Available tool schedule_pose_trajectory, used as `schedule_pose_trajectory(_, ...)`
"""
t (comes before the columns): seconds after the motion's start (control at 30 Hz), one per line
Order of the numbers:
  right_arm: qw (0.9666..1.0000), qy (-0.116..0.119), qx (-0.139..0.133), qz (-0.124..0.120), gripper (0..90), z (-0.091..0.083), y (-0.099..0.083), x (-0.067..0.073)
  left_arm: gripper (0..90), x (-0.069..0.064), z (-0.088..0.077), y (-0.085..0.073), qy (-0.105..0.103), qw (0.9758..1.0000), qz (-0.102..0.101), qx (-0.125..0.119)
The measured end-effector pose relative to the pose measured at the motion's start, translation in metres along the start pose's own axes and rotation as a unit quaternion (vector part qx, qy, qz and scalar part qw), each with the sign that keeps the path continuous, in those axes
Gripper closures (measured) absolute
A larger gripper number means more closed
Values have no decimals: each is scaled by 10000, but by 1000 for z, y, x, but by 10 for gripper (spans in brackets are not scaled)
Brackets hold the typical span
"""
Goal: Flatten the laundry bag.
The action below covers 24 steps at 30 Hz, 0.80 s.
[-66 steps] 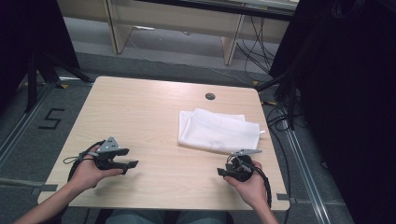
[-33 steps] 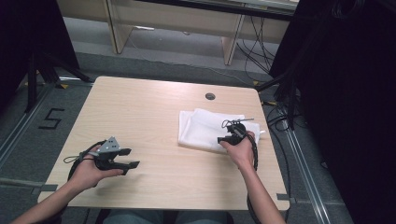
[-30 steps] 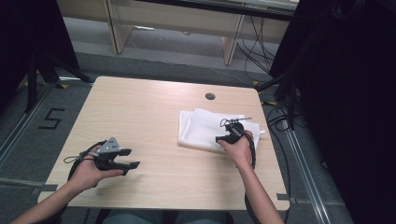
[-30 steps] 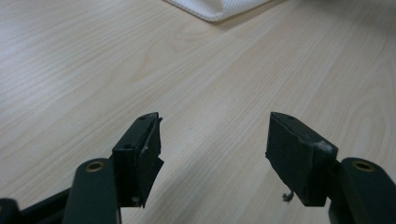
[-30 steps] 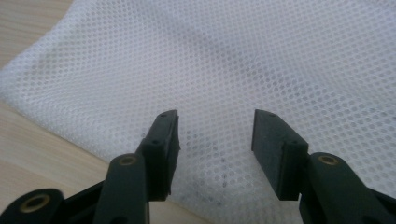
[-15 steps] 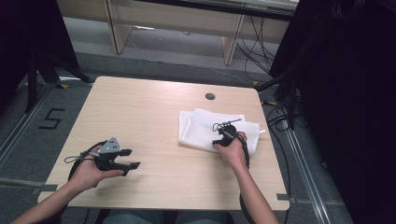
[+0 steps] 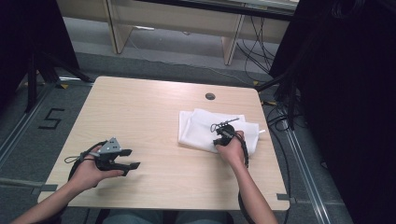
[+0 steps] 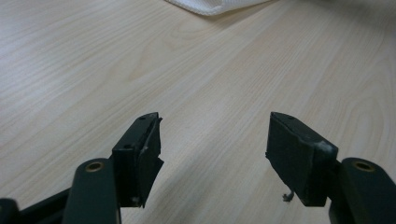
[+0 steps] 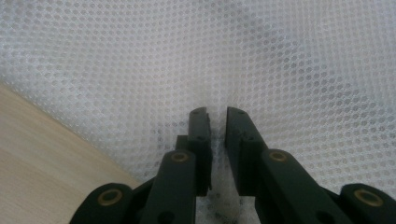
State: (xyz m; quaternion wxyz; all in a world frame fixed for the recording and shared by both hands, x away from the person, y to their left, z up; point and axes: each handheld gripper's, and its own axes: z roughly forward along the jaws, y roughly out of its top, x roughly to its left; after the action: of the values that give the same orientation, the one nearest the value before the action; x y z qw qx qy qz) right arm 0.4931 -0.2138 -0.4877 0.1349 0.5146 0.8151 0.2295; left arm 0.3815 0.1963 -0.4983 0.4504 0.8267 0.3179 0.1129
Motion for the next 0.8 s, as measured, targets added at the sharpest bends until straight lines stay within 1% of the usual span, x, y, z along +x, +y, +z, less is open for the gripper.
schedule_pose_trajectory(0.03,10000,-36,-19,9,844,0,0,0,348,0,0,0,-6,10000,28,-31)
schedule_pose_trajectory(0.07,10000,-47,-15,7,860,0,0,0,348,0,0,0,31,10000,20,-2)
schedule_pose_trajectory(0.1,10000,-27,-5,64,871,0,1,2,348,-1,0,0,22,10000,-30,-12)
schedule_pose_trajectory(0.13,10000,-27,-5,64,871,0,1,2,348,0,0,0,23,10000,72,-14)
schedule_pose_trajectory(0.17,9999,-48,14,-154,879,0,0,1,348,-2,1,-1,40,10000,-36,-23)
schedule_pose_trajectory(0.2,9999,-54,-13,-108,882,0,0,2,348,-2,1,-1,40,10000,-36,-23)
schedule_pose_trajectory(0.23,10000,-61,-53,-57,884,0,-1,2,348,-1,1,-1,13,10000,34,-44)
schedule_pose_trajectory(0.27,10000,-61,-53,-57,884,0,-1,2,348,-1,1,-1,13,10000,42,-34)
schedule_pose_trajectory(0.37,9999,-92,-53,-116,890,0,0,3,348,-1,1,-1,11,10000,43,-19)
schedule_pose_trajectory(0.4,9998,-69,-44,-180,895,0,0,4,349,-1,1,0,12,10000,39,-29)
schedule_pose_trajectory(0.47,9998,-98,-40,-184,895,0,-1,6,348,-1,1,0,13,10000,38,-30)
schedule_pose_trajectory(0.5,9995,-85,-71,-283,895,0,-1,7,348,-1,2,0,-8,10000,9,-22)
schedule_pose_trajectory(0.53,9995,-72,-63,-317,896,0,-1,8,348,0,1,0,-15,10000,43,38)
schedule_pose_trajectory(0.67,9995,-4,-54,-308,895,0,-1,12,348,0,2,0,15,10000,56,45)
schedule_pose_trajectory(0.7,9991,37,-107,-404,896,2,0,13,348,0,2,0,14,10000,59,46)
schedule_pose_trajectory(0.73,9991,37,-107,-404,896,2,0,13,348,0,2,0,11,10000,62,54)
schedule_pose_trajectory(0.8,9990,111,-121,-410,897,2,0,16,348,0,2,-1,17,10000,72,55)
